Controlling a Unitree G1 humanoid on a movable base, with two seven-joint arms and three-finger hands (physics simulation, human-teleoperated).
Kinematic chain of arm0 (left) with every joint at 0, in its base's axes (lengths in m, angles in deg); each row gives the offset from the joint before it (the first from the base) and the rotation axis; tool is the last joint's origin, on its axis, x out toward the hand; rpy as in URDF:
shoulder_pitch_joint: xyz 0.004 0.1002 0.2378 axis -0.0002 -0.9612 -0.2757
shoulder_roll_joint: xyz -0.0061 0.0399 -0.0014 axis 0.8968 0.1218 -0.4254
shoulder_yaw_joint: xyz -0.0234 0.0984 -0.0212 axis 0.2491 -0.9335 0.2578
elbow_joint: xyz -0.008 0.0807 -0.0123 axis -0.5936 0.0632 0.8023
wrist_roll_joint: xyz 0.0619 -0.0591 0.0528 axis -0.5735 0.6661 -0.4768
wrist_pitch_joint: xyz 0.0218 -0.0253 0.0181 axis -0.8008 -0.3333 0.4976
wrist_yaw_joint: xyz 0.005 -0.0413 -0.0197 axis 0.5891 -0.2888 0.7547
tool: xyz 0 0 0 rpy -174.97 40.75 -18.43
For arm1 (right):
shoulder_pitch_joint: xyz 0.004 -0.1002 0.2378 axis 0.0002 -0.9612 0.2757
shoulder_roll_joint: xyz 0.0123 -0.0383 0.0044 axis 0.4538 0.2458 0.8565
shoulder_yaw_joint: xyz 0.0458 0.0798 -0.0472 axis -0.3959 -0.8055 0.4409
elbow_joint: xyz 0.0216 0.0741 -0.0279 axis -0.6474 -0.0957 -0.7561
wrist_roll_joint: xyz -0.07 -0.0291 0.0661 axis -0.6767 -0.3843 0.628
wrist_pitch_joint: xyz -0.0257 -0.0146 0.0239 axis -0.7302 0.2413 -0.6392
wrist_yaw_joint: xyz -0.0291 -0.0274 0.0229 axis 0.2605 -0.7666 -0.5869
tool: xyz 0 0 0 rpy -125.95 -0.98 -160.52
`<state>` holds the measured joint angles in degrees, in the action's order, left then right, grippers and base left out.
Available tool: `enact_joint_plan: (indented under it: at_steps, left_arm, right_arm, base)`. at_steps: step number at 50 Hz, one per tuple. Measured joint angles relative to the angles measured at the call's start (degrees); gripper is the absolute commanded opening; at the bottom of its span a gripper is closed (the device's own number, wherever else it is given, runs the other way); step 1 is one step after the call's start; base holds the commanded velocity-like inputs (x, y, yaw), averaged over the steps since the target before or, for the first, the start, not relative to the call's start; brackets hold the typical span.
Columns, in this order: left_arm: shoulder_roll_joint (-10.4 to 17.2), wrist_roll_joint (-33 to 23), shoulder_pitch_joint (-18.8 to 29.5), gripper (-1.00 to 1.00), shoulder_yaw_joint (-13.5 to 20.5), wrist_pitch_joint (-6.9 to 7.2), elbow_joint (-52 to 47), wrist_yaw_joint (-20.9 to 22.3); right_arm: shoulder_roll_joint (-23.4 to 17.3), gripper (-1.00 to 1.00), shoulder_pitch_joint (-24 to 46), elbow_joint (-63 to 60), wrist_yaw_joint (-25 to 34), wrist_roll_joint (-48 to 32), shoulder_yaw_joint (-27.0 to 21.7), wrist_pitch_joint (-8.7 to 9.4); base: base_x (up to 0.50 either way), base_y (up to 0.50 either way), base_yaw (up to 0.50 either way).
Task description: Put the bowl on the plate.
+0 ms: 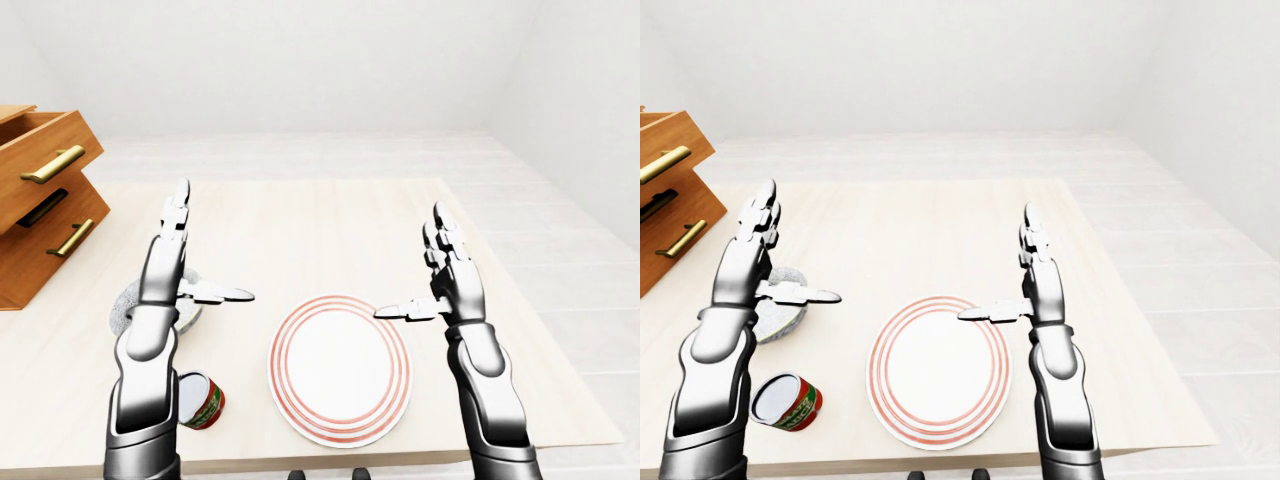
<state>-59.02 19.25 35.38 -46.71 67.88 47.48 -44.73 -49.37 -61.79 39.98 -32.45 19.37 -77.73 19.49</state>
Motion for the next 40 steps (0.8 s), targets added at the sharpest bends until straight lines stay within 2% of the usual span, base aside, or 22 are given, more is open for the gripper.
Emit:
enact_joint_plan:
  at_steps: [10,22,40]
  left_arm:
    - [3.3,-3.6,3.1,1.00,2.0,0.00,5.1,0.8]
    - [6.6,-9.7,3.8,1.00,2.9,0.00,11.4,1.0]
    - [6.9,-15.7,0.8,1.00,4.6,0.00,11.7,3.0]
  right_arm:
    - [-0.1,1.00,0.6,0.2,-0.1,0.2,0.0,0.00]
    - [-0.2,1.00,1.0,-0.1,-0.1,0.2,0.0,0.00]
    - [0.0,1.00,0.5,1.0,-0.3,0.2,0.1,0.00]
  base:
    - [0.00,0.00,0.00]
    - [0.00,0.00,0.00]
    - [0.00,0.00,0.00]
